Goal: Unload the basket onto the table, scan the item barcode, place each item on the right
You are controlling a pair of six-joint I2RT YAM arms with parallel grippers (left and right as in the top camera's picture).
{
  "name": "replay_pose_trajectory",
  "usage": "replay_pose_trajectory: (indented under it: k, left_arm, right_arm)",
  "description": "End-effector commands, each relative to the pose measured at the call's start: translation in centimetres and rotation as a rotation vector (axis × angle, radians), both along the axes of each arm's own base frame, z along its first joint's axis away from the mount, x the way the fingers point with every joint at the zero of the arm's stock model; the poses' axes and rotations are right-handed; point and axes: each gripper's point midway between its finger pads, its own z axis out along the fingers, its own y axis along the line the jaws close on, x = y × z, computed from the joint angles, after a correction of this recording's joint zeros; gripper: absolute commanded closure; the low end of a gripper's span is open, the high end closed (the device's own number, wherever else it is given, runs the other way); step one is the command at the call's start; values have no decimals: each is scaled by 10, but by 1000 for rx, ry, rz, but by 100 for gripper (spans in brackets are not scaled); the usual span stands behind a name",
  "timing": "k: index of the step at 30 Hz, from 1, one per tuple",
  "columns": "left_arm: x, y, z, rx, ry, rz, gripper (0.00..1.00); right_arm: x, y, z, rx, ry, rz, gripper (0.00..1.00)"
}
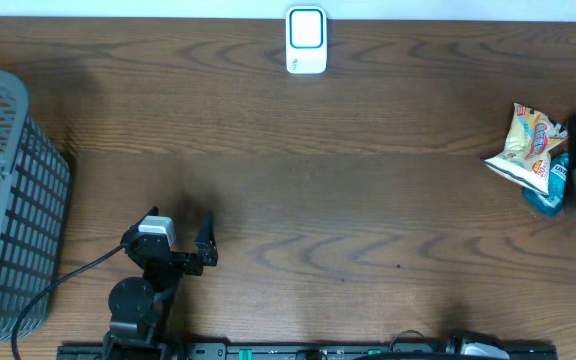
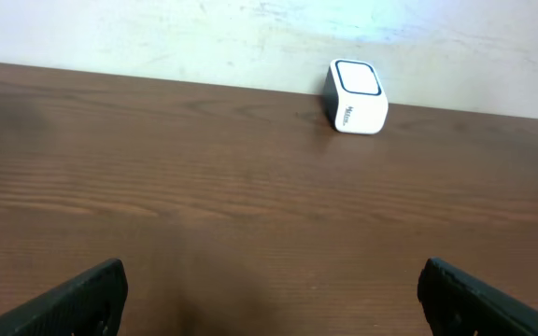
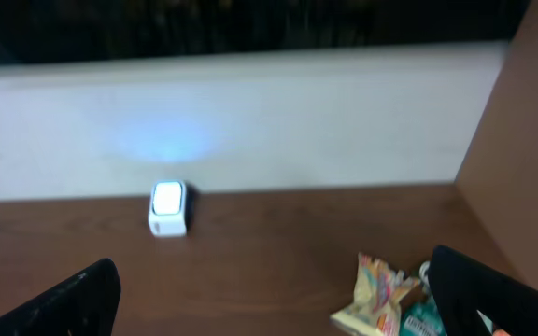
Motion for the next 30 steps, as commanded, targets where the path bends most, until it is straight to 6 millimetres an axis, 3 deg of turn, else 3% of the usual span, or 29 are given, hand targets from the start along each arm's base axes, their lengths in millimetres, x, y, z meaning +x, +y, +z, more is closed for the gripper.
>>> replay_pose_trajectory:
  k: [1, 9, 14, 21, 30]
  left_arm:
    - [-1, 0, -13, 13, 36, -3, 2]
    - [-1, 0, -13, 13, 36, -3, 2]
    - [-1, 0, -13, 13, 36, -3, 2]
    - [-1, 0, -13, 13, 36, -3, 2]
    - [-1, 0, -13, 13, 36, -3, 2]
  right_arm:
    - [-39, 10, 12, -25, -85, 12, 1]
    - [-134, 29, 26, -69, -293, 11, 1]
    - [-179, 38, 24, -88, -383, 11, 1]
    - [-210, 44, 6, -87, -393, 27, 1]
    - [-248, 47, -1, -86, -474, 102, 1]
